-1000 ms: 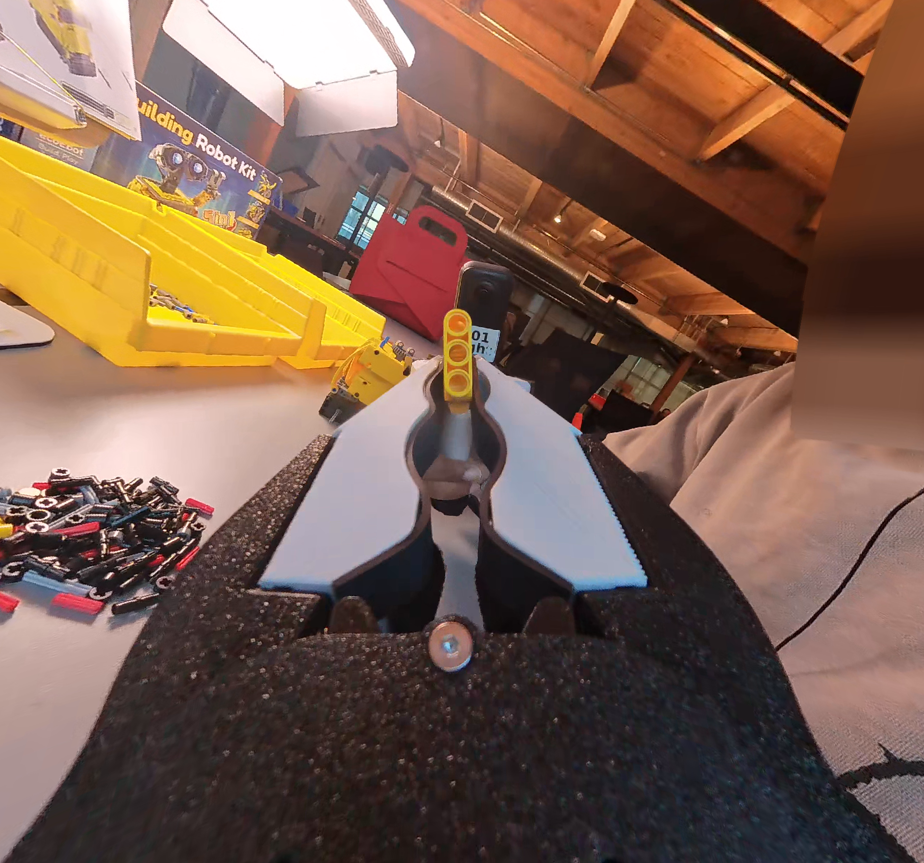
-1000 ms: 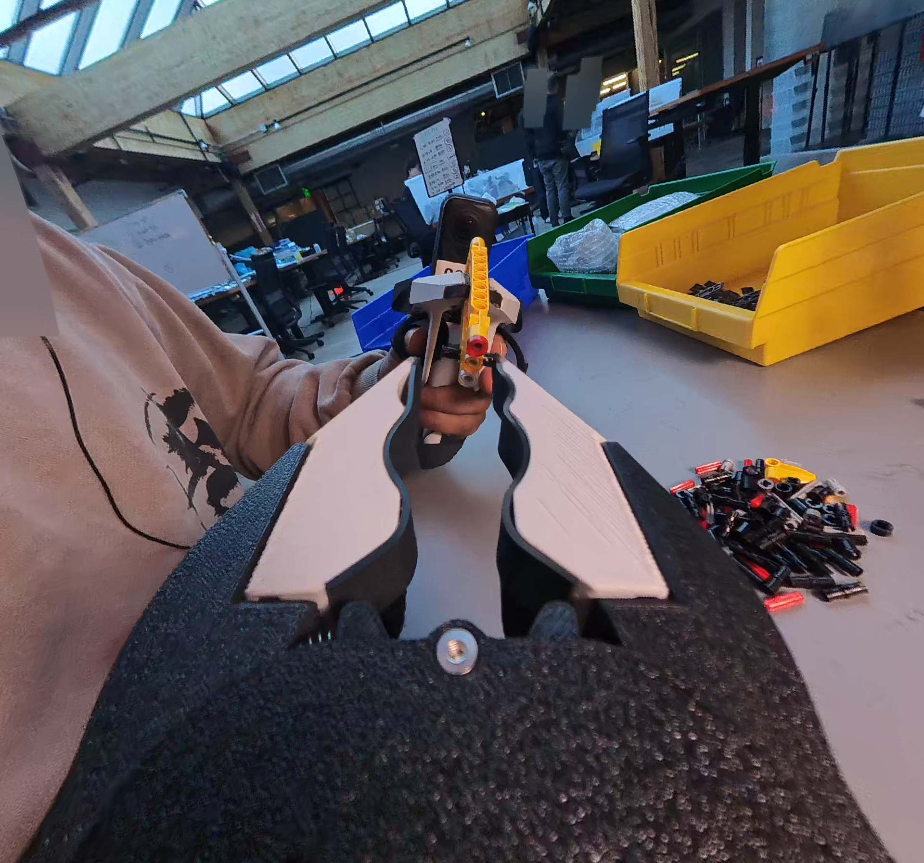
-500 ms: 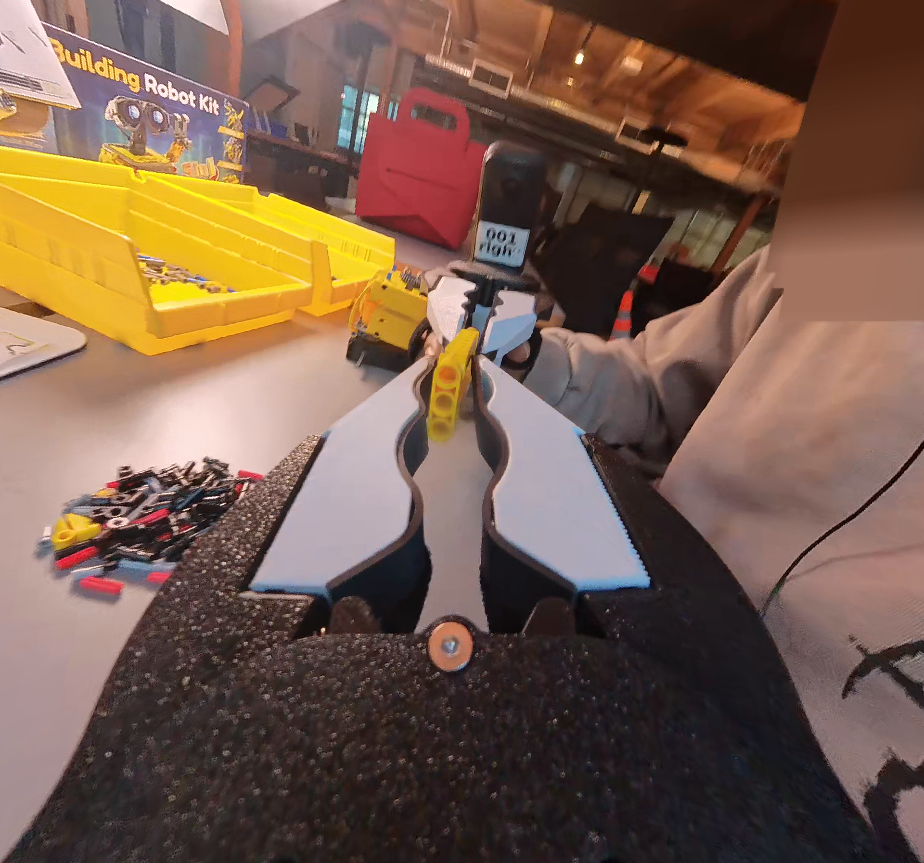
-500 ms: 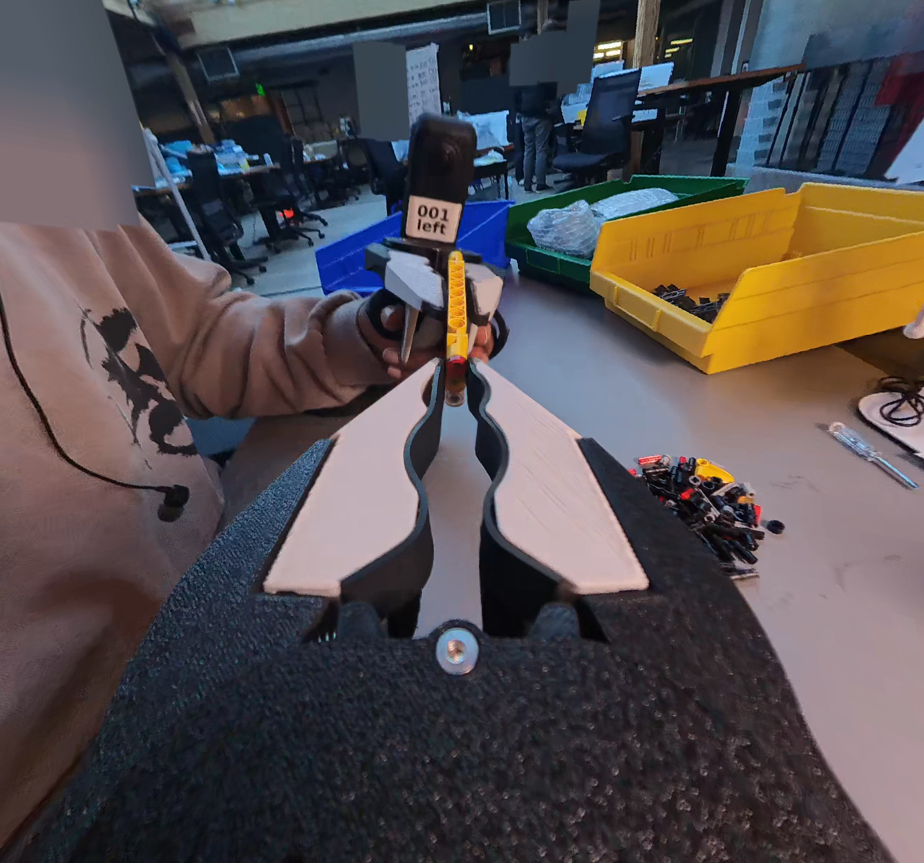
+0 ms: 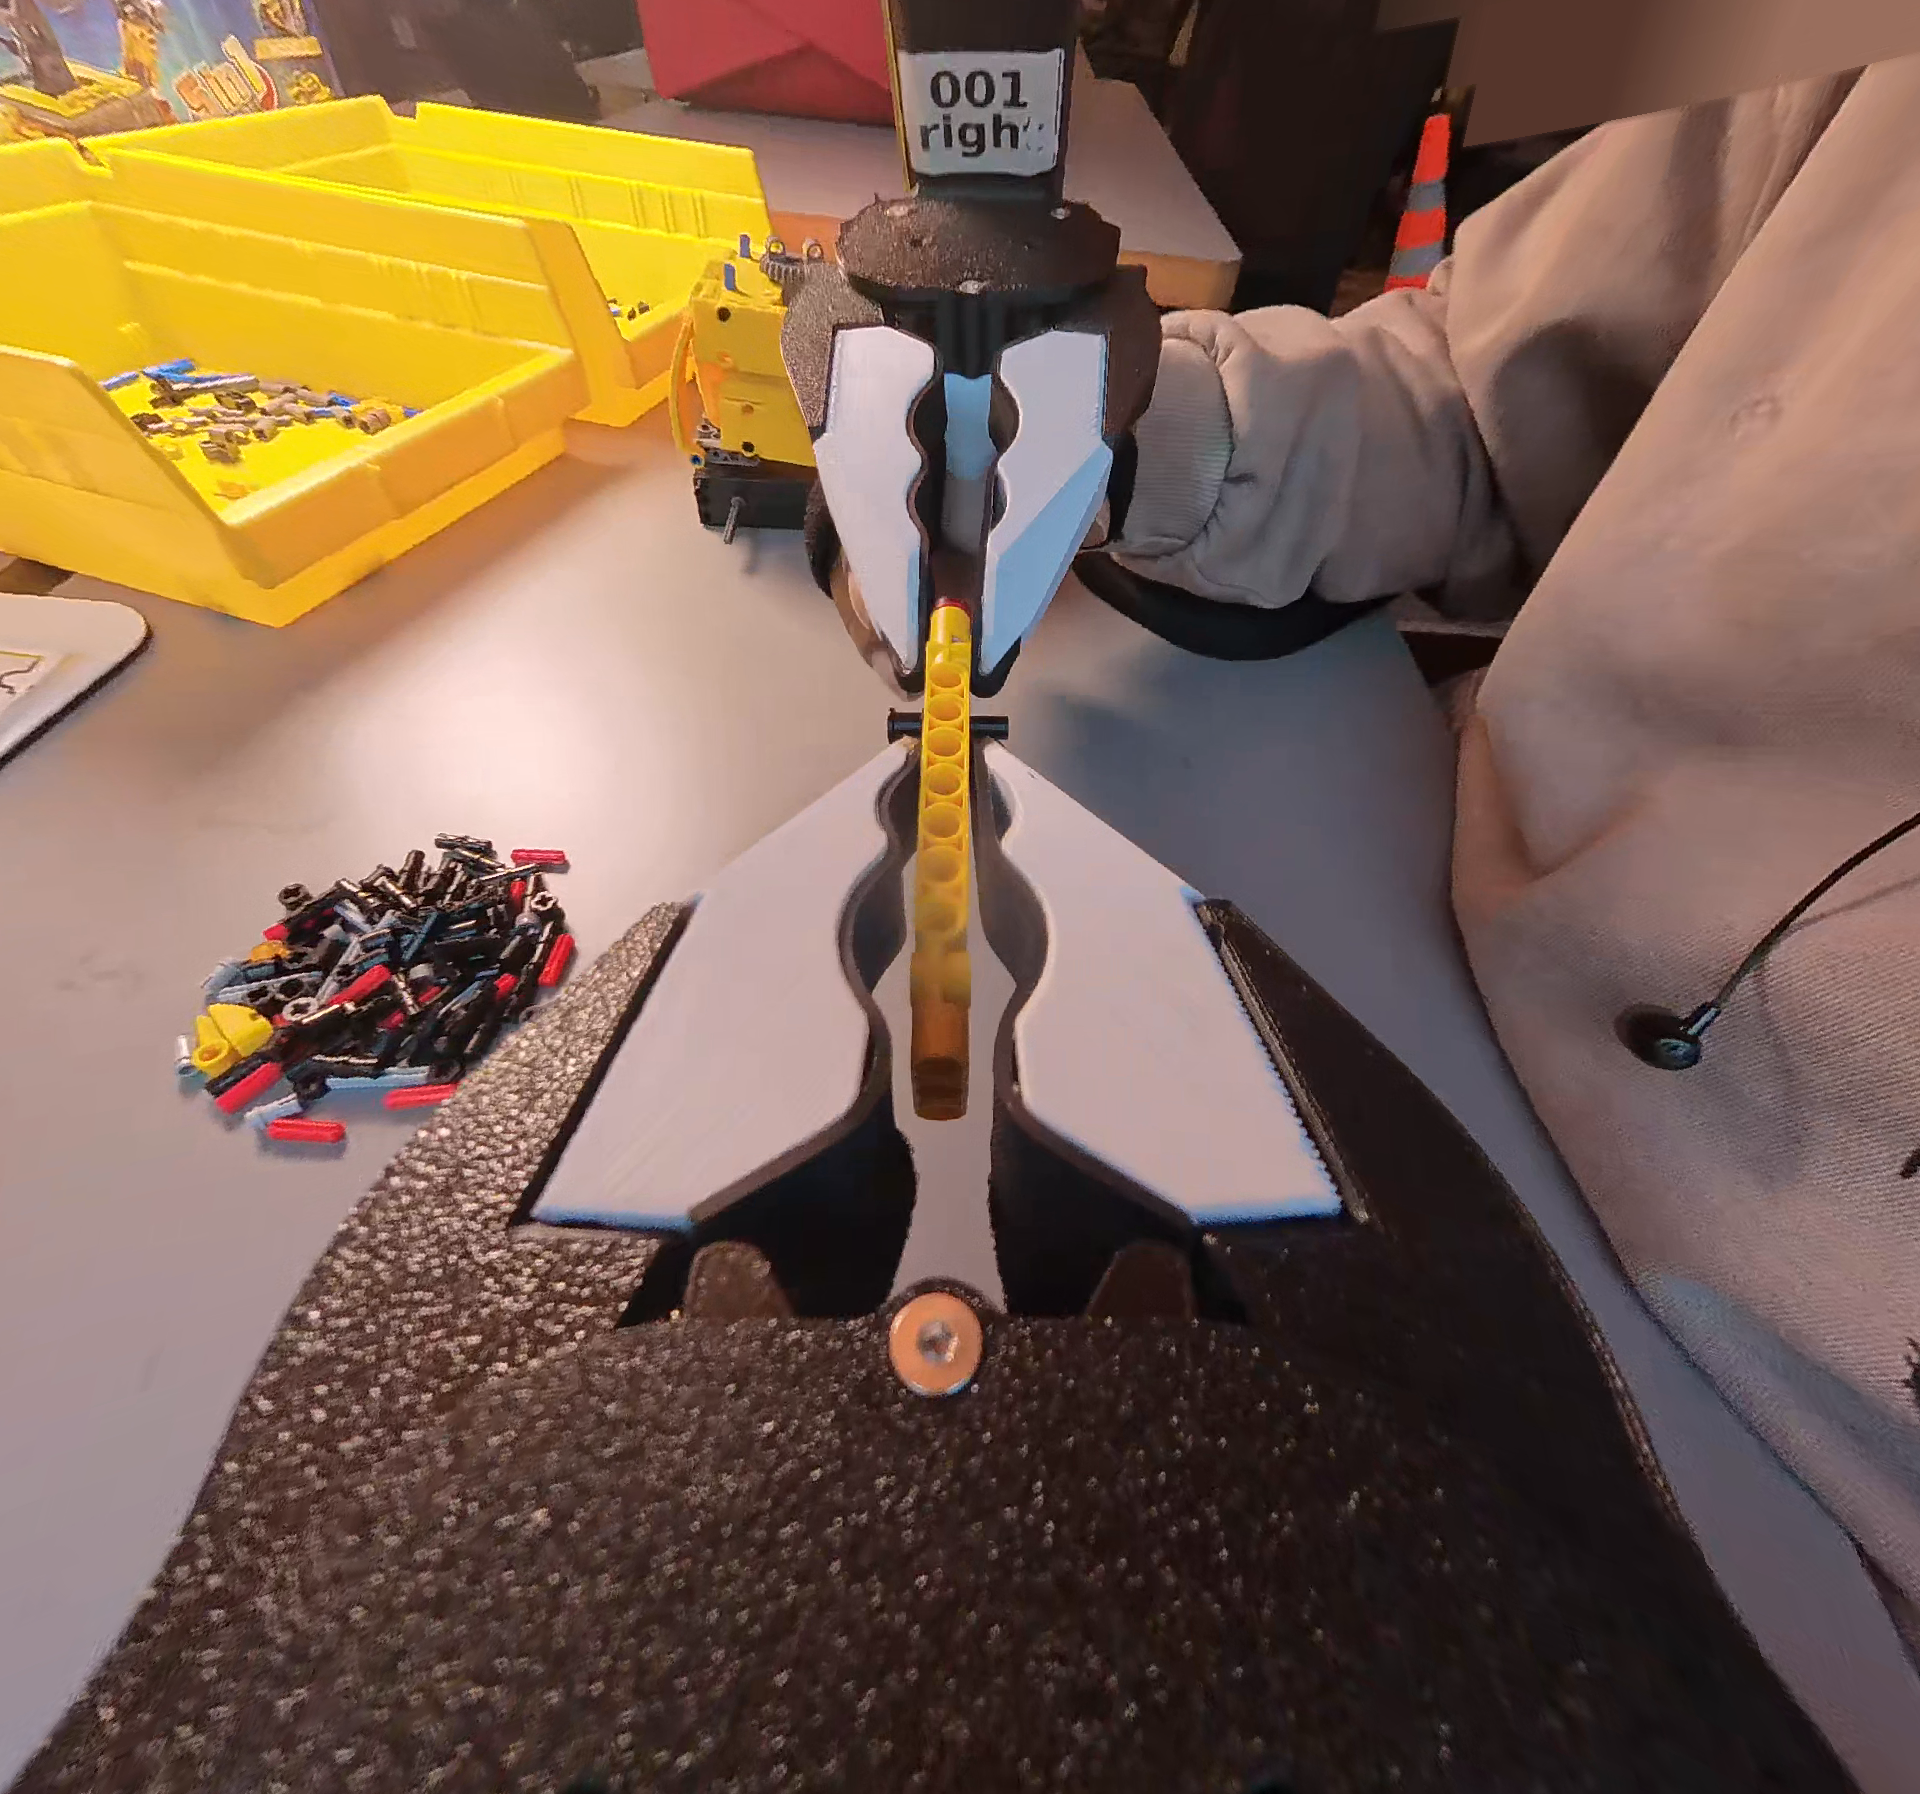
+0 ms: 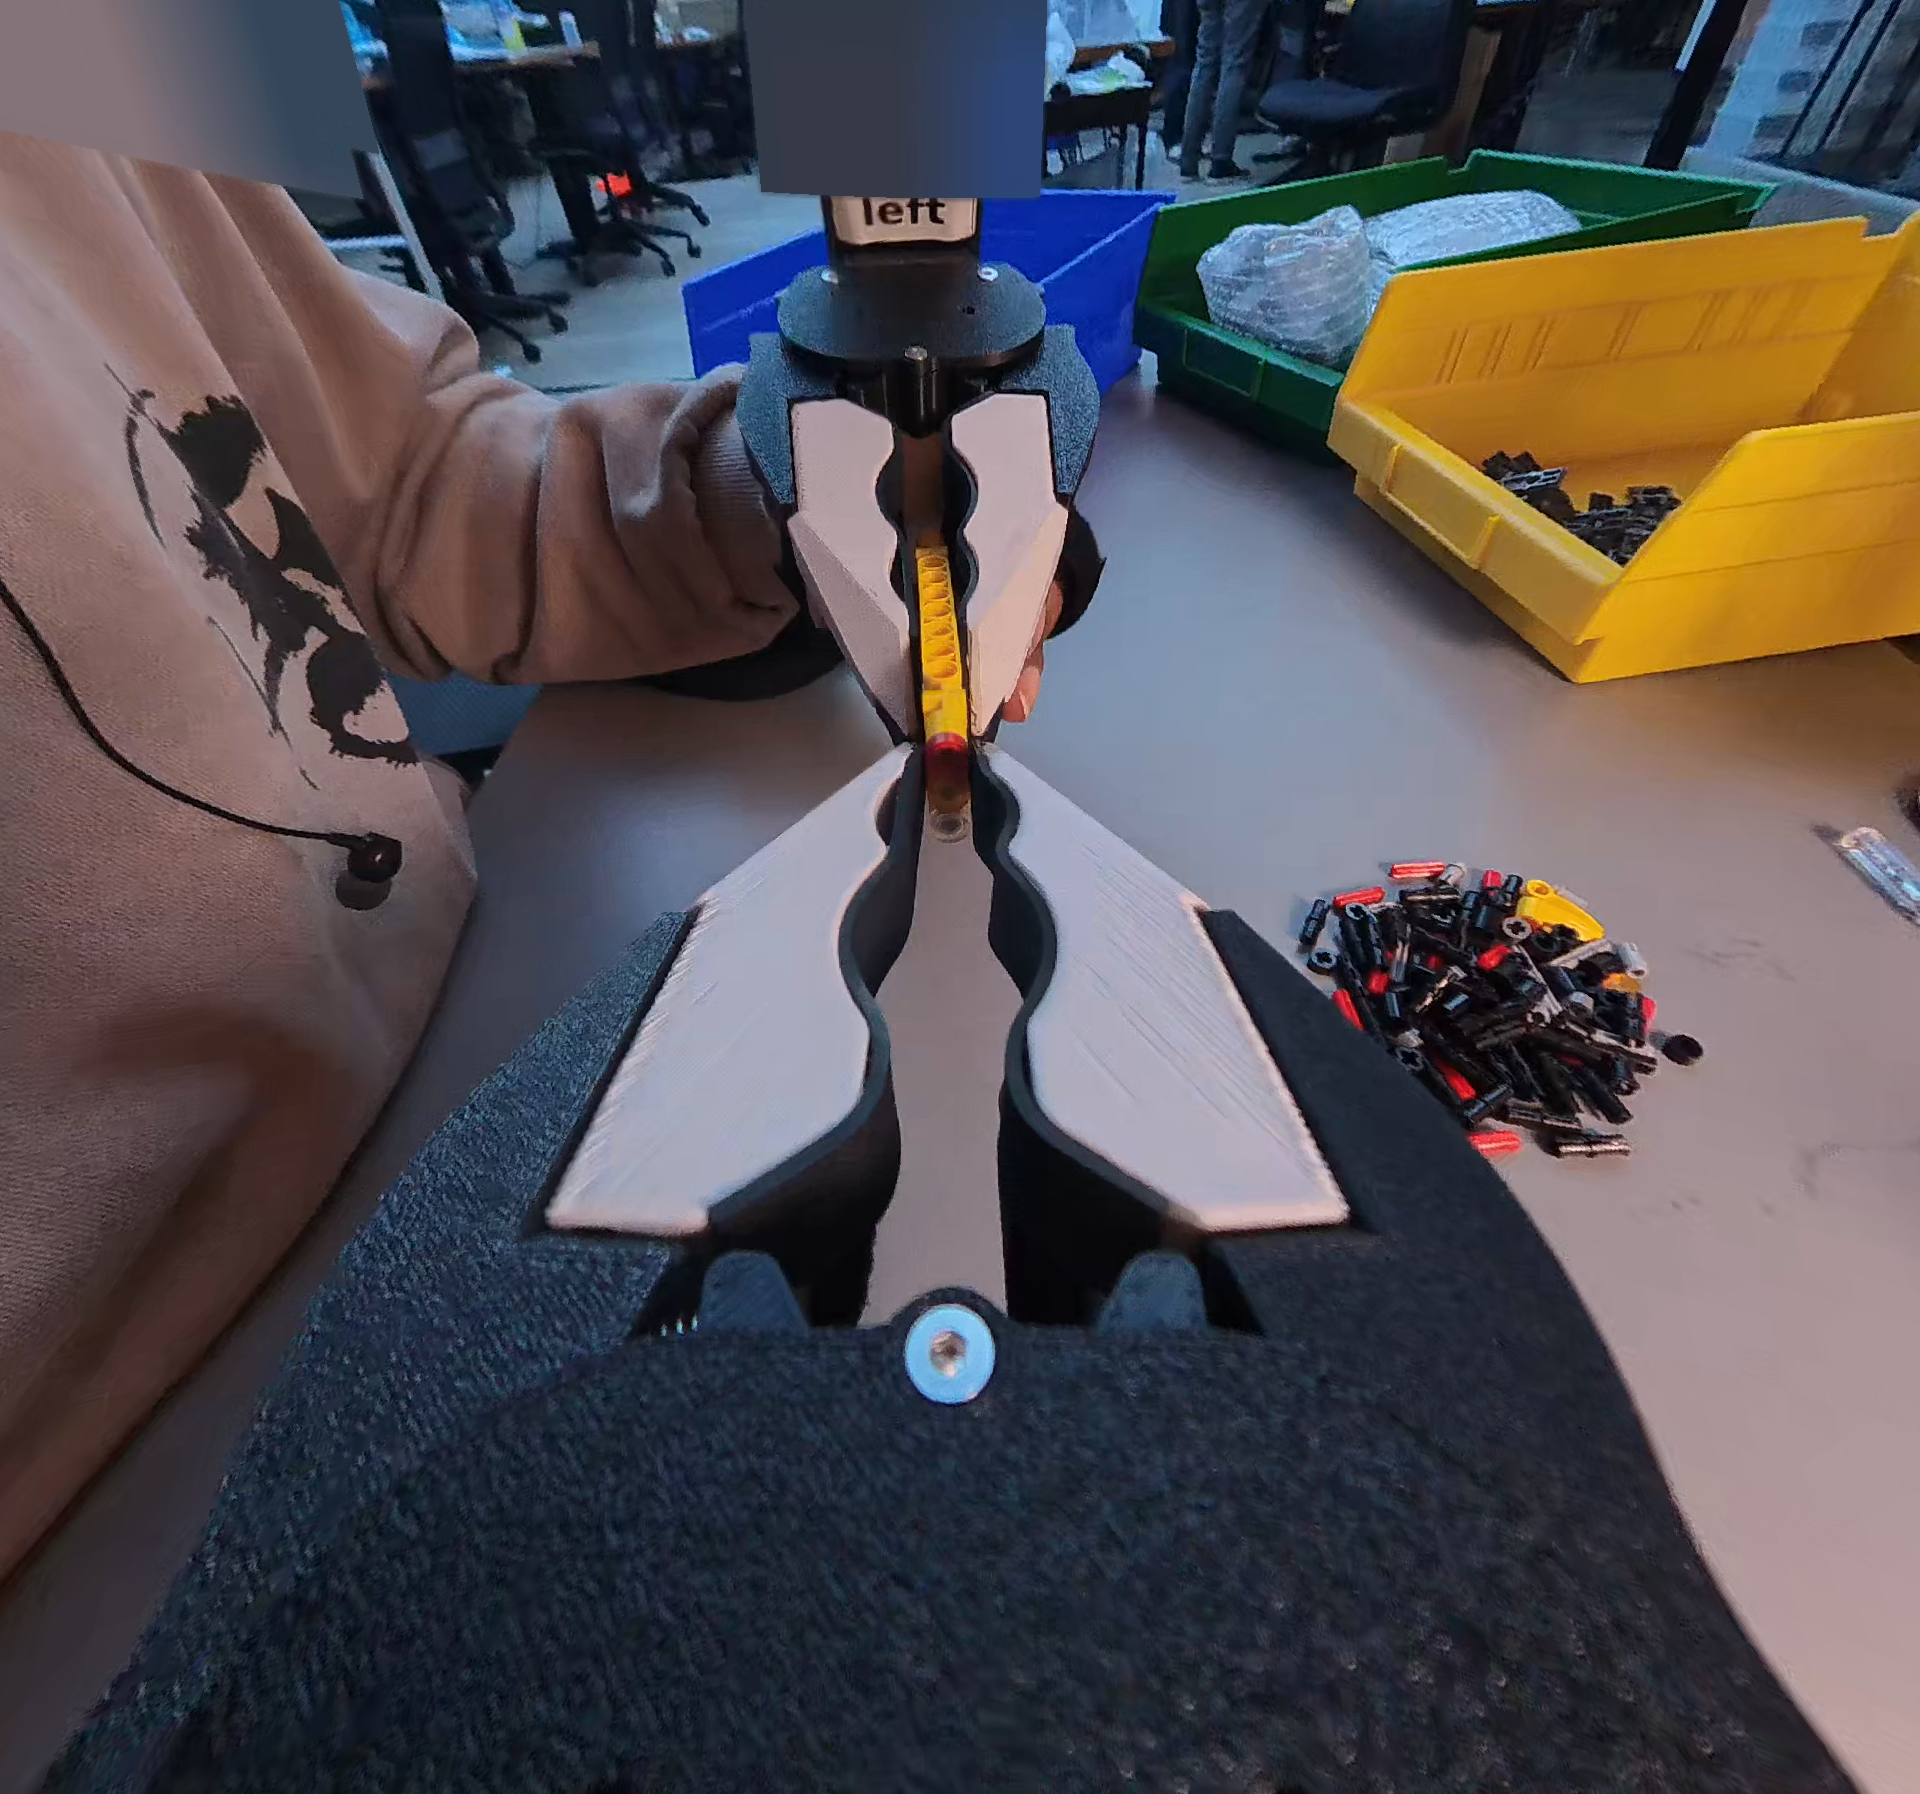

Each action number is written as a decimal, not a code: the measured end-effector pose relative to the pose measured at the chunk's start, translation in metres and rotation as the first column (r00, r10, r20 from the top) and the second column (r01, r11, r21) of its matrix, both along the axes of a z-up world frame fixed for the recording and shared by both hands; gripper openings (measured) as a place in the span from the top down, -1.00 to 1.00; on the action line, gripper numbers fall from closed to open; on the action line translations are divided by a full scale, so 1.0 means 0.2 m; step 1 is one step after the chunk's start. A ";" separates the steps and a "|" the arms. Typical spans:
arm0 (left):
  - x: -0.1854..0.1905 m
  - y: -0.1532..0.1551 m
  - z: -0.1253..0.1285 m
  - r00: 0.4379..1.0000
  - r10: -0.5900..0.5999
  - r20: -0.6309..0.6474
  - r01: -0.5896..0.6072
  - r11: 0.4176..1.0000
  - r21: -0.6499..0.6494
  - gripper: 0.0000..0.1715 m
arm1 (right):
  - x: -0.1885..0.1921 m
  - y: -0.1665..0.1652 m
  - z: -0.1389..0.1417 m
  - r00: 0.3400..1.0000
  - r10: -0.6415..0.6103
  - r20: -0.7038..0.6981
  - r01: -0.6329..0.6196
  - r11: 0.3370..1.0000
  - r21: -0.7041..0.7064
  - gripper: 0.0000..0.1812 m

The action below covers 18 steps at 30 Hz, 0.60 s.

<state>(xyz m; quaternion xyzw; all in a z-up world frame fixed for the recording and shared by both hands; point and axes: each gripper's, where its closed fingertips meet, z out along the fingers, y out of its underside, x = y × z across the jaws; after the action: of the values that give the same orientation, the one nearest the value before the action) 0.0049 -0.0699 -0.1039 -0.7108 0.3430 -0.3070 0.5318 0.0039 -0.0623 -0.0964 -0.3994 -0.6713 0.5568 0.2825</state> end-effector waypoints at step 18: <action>-0.14 0.16 0.09 0.919 0.367 -0.144 -0.292 0.879 0.378 0.93 | -0.10 0.10 0.06 0.991 -0.118 0.070 0.137 0.836 -0.532 0.86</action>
<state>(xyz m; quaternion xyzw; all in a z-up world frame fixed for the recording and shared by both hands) -0.0231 -0.0386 -0.0854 -0.6818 0.3199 -0.0682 0.6543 -0.0167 -0.0417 -0.0851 -0.5154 -0.4660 0.6950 0.1848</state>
